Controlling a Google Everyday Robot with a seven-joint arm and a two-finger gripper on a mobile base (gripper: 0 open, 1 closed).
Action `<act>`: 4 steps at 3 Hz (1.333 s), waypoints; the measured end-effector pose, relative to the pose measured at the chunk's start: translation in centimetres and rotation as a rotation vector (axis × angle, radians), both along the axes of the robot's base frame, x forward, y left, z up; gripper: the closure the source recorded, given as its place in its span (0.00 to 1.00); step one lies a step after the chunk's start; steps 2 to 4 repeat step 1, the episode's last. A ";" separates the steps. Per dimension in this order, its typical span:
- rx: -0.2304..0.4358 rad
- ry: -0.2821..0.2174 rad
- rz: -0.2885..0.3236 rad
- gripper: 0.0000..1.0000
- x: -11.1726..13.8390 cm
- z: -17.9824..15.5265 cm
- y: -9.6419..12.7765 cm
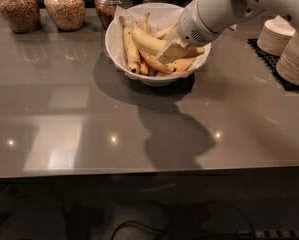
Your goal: Pick banana from white bowl
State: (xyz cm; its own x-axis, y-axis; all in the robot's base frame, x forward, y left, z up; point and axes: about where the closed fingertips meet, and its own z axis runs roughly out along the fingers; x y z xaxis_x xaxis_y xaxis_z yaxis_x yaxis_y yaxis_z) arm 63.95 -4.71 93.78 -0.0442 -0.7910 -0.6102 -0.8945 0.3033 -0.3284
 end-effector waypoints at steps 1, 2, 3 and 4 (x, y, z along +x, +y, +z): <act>0.058 0.013 0.044 1.00 -1.6 2.4 0.4; 0.058 0.013 0.044 1.00 -1.6 2.4 0.4; 0.058 0.013 0.044 1.00 -1.6 2.4 0.4; 0.058 0.013 0.044 1.00 -1.6 2.4 0.4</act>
Offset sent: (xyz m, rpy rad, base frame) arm 0.0000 0.0000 0.0000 0.0000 0.0000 0.0000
